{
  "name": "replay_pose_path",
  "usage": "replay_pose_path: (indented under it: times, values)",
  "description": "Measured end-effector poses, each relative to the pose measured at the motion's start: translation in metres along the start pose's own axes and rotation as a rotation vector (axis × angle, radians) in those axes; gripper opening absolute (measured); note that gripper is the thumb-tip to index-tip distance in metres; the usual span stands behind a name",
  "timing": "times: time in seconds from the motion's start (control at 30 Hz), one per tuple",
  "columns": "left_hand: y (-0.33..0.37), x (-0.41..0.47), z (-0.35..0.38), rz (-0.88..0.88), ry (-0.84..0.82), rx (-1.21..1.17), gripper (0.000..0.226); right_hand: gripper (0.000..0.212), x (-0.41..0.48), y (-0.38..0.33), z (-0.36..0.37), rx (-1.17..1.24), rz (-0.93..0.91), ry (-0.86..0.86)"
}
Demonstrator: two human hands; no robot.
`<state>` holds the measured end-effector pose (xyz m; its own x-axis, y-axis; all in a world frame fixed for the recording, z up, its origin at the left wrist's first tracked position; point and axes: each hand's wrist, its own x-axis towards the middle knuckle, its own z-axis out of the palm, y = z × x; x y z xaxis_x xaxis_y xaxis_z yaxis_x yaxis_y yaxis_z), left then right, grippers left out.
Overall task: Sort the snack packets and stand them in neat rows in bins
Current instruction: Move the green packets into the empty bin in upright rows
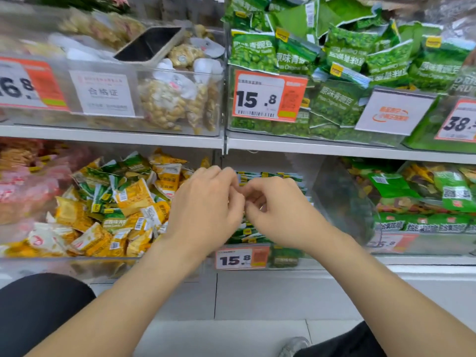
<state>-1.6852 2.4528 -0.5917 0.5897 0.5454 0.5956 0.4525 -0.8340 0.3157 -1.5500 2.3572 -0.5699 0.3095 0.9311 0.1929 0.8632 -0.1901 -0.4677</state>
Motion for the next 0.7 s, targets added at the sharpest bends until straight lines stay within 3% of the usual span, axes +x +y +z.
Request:
replay_pose_path:
  times: [0.13,0.27,0.33,0.5,0.7]
  values:
    - [-0.057,0.004,-0.029,-0.347,-0.166,0.044,0.006,0.024,0.018,-0.045,0.023,0.012,-0.100,-0.043]
    - [-0.112,0.001,-0.043,-0.519,-0.439,0.138,0.026,0.024,0.048,-0.074,0.055,-0.049,-0.174,-0.017]
    - [-0.129,0.003,-0.047,-0.569,-0.505,0.202,0.026,0.025,0.063,-0.086,0.073,-0.094,-0.202,0.007]
    - [-0.182,0.017,-0.052,-0.625,-0.493,0.283,0.051,0.029,0.092,-0.112,0.116,-0.148,-0.309,-0.051]
    - [-0.252,0.028,-0.036,-0.554,-0.365,0.266,0.056,0.045,0.127,-0.130,0.151,-0.240,-0.408,-0.042]
